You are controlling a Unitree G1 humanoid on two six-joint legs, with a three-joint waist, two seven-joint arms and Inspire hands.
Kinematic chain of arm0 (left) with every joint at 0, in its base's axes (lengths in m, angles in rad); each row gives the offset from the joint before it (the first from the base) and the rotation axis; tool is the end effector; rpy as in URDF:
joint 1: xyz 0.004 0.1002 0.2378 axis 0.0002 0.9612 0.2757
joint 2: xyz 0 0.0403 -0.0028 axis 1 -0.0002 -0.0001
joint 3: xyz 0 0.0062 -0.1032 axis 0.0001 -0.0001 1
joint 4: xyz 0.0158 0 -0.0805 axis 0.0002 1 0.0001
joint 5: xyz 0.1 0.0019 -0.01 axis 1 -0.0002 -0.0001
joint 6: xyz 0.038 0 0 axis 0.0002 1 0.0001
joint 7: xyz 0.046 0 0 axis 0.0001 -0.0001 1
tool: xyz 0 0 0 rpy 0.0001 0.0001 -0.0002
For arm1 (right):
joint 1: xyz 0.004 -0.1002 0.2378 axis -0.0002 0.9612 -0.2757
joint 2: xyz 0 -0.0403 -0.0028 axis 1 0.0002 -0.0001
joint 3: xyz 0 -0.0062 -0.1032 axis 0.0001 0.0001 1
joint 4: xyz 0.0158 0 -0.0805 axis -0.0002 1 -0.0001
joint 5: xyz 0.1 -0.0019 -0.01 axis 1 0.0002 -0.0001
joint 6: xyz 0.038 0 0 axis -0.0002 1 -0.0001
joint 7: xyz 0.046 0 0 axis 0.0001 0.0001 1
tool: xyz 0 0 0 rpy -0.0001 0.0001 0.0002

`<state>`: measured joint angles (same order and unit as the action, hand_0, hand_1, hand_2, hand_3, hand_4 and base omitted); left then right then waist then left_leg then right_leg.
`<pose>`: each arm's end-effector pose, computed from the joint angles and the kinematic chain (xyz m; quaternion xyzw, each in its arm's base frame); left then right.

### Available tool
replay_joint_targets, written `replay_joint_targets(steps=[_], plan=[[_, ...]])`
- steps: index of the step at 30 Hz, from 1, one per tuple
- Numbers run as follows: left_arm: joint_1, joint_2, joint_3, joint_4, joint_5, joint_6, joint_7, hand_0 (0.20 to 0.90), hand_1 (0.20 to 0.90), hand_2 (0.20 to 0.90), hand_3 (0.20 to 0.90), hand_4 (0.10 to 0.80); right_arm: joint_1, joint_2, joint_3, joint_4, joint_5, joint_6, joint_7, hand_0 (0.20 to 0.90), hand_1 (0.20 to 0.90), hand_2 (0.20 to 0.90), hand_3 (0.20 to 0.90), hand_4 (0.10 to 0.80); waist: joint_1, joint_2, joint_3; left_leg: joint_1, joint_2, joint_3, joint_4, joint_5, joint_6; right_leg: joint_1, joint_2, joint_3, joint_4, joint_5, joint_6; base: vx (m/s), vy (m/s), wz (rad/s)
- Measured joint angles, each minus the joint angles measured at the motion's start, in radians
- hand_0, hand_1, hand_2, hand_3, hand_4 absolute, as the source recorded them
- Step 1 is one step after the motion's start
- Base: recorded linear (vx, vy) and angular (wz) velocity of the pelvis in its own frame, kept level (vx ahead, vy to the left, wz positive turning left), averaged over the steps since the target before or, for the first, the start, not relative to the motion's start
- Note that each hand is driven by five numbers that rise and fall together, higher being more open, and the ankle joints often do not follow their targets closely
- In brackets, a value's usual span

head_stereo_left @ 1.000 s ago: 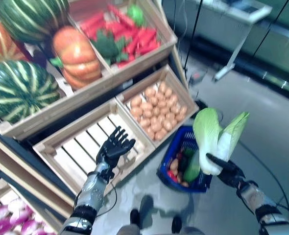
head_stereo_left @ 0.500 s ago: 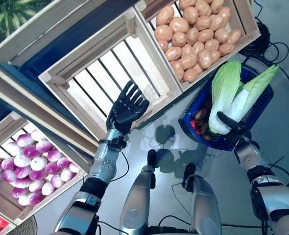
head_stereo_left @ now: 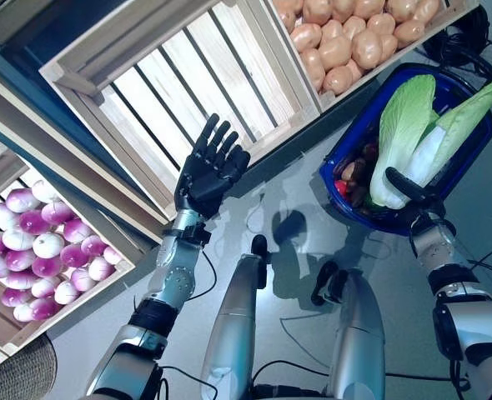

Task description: Put vegetables into the basket

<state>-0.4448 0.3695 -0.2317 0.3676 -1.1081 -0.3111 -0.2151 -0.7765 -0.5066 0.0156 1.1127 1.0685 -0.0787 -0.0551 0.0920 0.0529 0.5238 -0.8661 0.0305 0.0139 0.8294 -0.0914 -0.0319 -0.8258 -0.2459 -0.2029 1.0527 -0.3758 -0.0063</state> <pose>0.2838 0.1824 0.0921 -0.3155 -0.1500 -0.1388 0.9266 0.3167 -0.2747 0.0900 0.3011 0.0477 -0.2102 0.9289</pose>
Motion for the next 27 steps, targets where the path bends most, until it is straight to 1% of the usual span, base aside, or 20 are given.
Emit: replay_joint_targets(steps=[5,14,18,19,20,23,24,25,26,27], plan=[[-0.001,0.001,0.0,-0.009,-0.006,0.0,0.0,0.9,0.9,0.9,0.9,0.8,-0.006,-0.002,-0.008,0.0,0.001,-0.017,-0.056,0.9,0.9,0.9,0.9,0.8,-0.012,0.0,0.0,-0.007,0.004,-0.008,0.035,-0.014,-0.009,-0.004,0.0,-0.001,0.035,-0.017,-0.007,0.0,0.0,0.0],[0.0,0.003,0.0,-0.014,-0.015,0.002,-0.001,0.9,0.9,0.9,0.9,0.8,-0.004,-0.002,-0.016,0.0,0.004,-0.037,-0.076,0.9,0.9,0.9,0.9,0.8,-0.016,0.0,0.0,0.014,0.006,-0.008,0.04,-0.02,-0.008,0.018,0.003,-0.002,0.037,-0.02,-0.015,0.0,0.0,0.0],[0.016,0.003,0.0,-0.014,-0.029,0.003,-0.004,0.9,0.9,0.9,0.9,0.8,0.01,-0.002,-0.017,-0.001,0.011,-0.038,-0.076,0.9,0.9,0.9,0.9,0.8,-0.015,0.0,0.0,0.086,0.016,-0.008,0.017,-0.025,-0.011,0.09,0.006,-0.006,0.013,-0.026,-0.01,0.0,0.0,0.0],[0.021,0.004,0.0,-0.014,-0.029,0.003,-0.01,0.9,0.9,0.9,0.9,0.8,0.016,-0.002,-0.023,-0.006,0.011,-0.038,-0.076,0.9,0.9,0.9,0.9,0.8,-0.015,0.0,0.0,0.114,0.018,-0.006,-0.005,-0.021,-0.015,0.116,0.008,-0.008,-0.005,-0.021,-0.009,0.039,0.012,-0.03],[0.022,0.005,0.002,-0.014,-0.03,0.002,-0.02,0.9,0.9,0.9,0.9,0.8,0.026,-0.002,-0.033,-0.022,0.011,-0.039,-0.075,0.9,0.9,0.9,0.9,0.8,-0.013,0.0,0.0,0.135,0.021,-0.006,-0.024,-0.016,-0.016,0.134,0.015,-0.008,-0.024,-0.02,-0.001,-0.007,0.019,-0.04],[0.035,0.004,0.0,-0.012,-0.028,0.015,-0.025,0.9,0.9,0.9,0.9,0.8,0.05,0.001,-0.044,-0.021,0.012,-0.039,-0.074,0.9,0.9,0.9,0.9,0.8,-0.013,-0.001,0.0,0.213,0.028,-0.006,-0.104,-0.01,-0.019,0.214,0.024,-0.03,-0.106,0.003,-0.003,0.087,0.012,-0.03],[0.043,0.004,0.0,-0.011,-0.027,0.019,-0.027,0.9,0.9,0.9,0.9,0.8,0.067,0.003,-0.044,-0.021,0.021,-0.039,-0.073,0.9,0.9,0.9,0.9,0.8,-0.011,-0.001,0.0,0.256,0.037,-0.002,-0.143,-0.002,-0.021,0.255,0.035,-0.033,-0.145,0.012,-0.001,0.099,0.006,-0.06],[0.048,0.003,0.0,-0.011,-0.026,0.02,-0.027,0.9,0.9,0.9,0.9,0.8,0.075,0.005,-0.044,-0.022,0.033,-0.039,-0.073,0.9,0.9,0.9,0.9,0.8,-0.01,-0.001,-0.001,0.282,0.039,0.002,-0.167,0.002,-0.021,0.278,0.039,-0.035,-0.168,0.018,0.0,0.102,-0.004,-0.12],[0.056,0.003,0.0,-0.011,-0.026,0.02,-0.027,0.9,0.9,0.9,0.9,0.8,0.091,0.007,-0.045,-0.022,0.041,-0.038,-0.072,0.9,0.9,0.9,0.9,0.8,-0.011,-0.002,-0.001,0.341,0.042,0.01,-0.227,0.021,-0.024,0.332,0.048,-0.039,-0.221,0.031,0.003,0.122,-0.004,-0.1],[0.057,0.004,0.0,-0.011,-0.025,0.02,-0.027,0.9,0.9,0.9,0.9,0.8,0.096,0.007,-0.045,-0.022,0.041,-0.038,-0.072,0.9,0.9,0.9,0.9,0.8,-0.011,-0.002,-0.001,0.363,0.045,0.015,-0.247,0.028,-0.025,0.35,0.052,-0.04,-0.239,0.035,0.005,0.154,-0.006,-0.12]])
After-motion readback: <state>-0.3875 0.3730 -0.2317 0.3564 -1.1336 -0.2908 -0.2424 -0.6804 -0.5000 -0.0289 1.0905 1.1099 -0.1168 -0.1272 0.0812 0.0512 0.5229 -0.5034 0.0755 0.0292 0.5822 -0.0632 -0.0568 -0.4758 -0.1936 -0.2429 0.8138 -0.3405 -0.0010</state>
